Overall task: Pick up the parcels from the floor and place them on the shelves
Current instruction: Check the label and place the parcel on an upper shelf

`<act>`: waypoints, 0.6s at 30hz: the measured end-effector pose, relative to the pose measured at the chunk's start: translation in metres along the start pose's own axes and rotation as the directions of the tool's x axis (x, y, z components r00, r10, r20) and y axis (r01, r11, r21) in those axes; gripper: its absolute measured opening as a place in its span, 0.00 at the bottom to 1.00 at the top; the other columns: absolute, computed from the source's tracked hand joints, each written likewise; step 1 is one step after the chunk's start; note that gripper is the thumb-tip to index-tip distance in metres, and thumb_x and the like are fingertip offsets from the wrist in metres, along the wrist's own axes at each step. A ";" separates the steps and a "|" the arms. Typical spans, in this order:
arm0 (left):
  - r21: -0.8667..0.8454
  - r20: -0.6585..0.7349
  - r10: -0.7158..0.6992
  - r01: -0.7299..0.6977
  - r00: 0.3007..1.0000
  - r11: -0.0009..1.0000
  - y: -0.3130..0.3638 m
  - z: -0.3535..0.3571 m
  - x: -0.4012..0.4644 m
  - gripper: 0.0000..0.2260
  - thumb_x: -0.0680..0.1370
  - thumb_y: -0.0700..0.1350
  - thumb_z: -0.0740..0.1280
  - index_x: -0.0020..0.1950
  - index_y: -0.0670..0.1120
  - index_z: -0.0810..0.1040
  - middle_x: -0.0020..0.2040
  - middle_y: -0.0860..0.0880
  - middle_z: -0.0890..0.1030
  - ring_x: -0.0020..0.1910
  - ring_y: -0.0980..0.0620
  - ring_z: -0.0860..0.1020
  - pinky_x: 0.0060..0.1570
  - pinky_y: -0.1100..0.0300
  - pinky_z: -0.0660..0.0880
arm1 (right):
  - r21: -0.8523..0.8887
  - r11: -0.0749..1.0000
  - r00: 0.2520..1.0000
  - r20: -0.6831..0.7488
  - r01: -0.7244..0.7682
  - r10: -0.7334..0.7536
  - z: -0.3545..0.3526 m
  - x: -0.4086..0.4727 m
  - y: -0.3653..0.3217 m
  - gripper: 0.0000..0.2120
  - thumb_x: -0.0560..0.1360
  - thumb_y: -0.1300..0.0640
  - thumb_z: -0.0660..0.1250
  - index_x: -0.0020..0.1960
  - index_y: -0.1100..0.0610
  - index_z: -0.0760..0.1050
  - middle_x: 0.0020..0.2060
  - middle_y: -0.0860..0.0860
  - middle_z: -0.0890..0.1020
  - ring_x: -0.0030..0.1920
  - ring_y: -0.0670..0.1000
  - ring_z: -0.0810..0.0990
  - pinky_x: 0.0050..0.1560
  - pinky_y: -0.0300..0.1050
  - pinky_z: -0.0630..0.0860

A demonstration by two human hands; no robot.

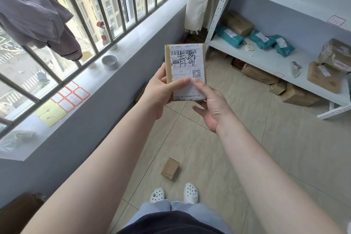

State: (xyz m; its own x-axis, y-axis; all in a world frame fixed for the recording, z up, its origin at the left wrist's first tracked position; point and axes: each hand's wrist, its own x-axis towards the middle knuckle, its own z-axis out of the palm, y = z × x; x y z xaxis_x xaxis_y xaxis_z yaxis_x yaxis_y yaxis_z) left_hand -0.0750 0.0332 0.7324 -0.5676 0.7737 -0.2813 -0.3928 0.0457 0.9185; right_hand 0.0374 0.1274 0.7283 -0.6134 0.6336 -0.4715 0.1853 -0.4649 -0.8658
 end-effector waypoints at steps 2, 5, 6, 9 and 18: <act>0.051 0.039 0.021 -0.022 0.999 0.998 -0.001 -0.001 0.001 0.29 0.70 0.41 0.78 0.69 0.54 0.76 0.56 0.51 0.86 0.53 0.49 0.85 0.48 0.53 0.82 | -0.004 0.998 0.998 0.019 0.058 -0.058 -0.001 -0.002 -0.003 0.16 0.74 0.49 0.70 0.60 0.51 0.78 0.47 0.46 0.85 0.48 0.44 0.82 0.55 0.43 0.75; 0.095 0.086 0.033 -0.041 0.996 0.995 -0.003 0.001 0.002 0.33 0.67 0.43 0.79 0.70 0.56 0.74 0.61 0.49 0.84 0.60 0.45 0.82 0.60 0.44 0.79 | 0.003 0.991 0.991 -0.001 0.131 -0.131 -0.005 -0.002 -0.004 0.16 0.72 0.52 0.73 0.59 0.53 0.78 0.52 0.50 0.86 0.48 0.47 0.84 0.53 0.46 0.80; 0.099 0.095 0.037 -0.046 0.995 0.994 -0.004 0.001 0.003 0.34 0.66 0.42 0.79 0.70 0.56 0.74 0.61 0.49 0.84 0.61 0.45 0.82 0.62 0.42 0.78 | -0.001 0.990 0.990 -0.010 0.143 -0.143 -0.006 -0.001 -0.003 0.17 0.71 0.52 0.74 0.59 0.53 0.78 0.54 0.51 0.86 0.50 0.49 0.84 0.55 0.48 0.80; 0.122 0.116 0.044 -0.058 0.992 0.991 -0.004 0.003 0.003 0.32 0.67 0.43 0.78 0.70 0.54 0.75 0.61 0.50 0.84 0.60 0.46 0.82 0.63 0.43 0.77 | -0.008 0.989 0.989 -0.037 0.145 -0.145 -0.011 0.000 0.001 0.16 0.70 0.51 0.75 0.57 0.51 0.78 0.55 0.50 0.86 0.53 0.50 0.84 0.60 0.51 0.79; 0.147 0.061 0.018 -0.027 0.998 0.989 -0.013 0.020 0.003 0.22 0.72 0.45 0.77 0.66 0.52 0.79 0.54 0.52 0.87 0.56 0.50 0.85 0.63 0.46 0.78 | -0.012 0.990 0.986 -0.088 0.140 -0.141 -0.033 -0.005 0.005 0.25 0.71 0.52 0.74 0.66 0.53 0.74 0.52 0.51 0.86 0.51 0.49 0.85 0.50 0.45 0.81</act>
State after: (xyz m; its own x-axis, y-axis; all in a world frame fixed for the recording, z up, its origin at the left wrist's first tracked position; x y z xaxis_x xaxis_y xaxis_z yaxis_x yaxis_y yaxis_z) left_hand -0.0569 0.0478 0.7252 -0.5291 0.8117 -0.2473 -0.2673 0.1172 0.9565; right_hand 0.0668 0.1417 0.7209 -0.5635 0.7446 -0.3577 0.1063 -0.3641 -0.9253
